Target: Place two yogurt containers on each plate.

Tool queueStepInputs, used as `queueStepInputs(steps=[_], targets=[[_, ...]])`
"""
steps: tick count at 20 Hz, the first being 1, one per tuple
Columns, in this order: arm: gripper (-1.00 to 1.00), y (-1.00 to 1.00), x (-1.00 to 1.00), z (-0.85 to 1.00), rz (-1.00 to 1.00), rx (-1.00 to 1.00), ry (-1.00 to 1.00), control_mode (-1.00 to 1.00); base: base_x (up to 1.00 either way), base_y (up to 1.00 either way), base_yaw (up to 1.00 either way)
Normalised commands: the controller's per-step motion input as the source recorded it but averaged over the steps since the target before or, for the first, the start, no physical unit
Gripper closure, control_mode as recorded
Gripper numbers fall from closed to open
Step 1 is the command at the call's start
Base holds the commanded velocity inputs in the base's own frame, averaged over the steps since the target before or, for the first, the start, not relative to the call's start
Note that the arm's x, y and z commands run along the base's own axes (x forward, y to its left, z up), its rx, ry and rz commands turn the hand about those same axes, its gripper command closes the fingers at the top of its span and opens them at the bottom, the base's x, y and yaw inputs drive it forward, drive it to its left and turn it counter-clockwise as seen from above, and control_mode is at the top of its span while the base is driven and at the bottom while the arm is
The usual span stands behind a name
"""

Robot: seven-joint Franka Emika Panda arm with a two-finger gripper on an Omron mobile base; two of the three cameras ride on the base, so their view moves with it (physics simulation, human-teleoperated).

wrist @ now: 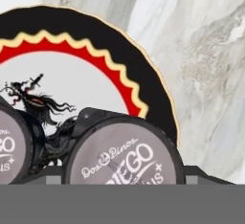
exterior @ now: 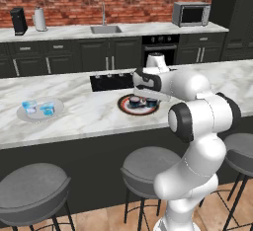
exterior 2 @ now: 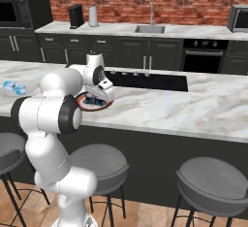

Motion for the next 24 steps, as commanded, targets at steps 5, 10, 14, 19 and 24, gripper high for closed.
queueStepInputs(steps=[5,10,14,19,24], targets=[[1.0,0.08,0.0,-0.05,0.0,0.01,0.0,-1.0,0.0,0.0,0.0],[1.0,0.07,0.0,-0.09,0.0,0.0,0.0,-1.0,0.0,0.0,0.0],[-1.0,0.05,0.0,-0.11,0.0,0.02,0.0,-1.0,0.0,0.0,0.0],[-1.0,0.0,0.0,-0.02,0.0,0.09,-0.01,-1.0,0.0,0.0,0.0],[-1.0,0.0,0.0,0.02,0.0,0.13,-0.07,-1.0,0.0,0.0,0.0]])
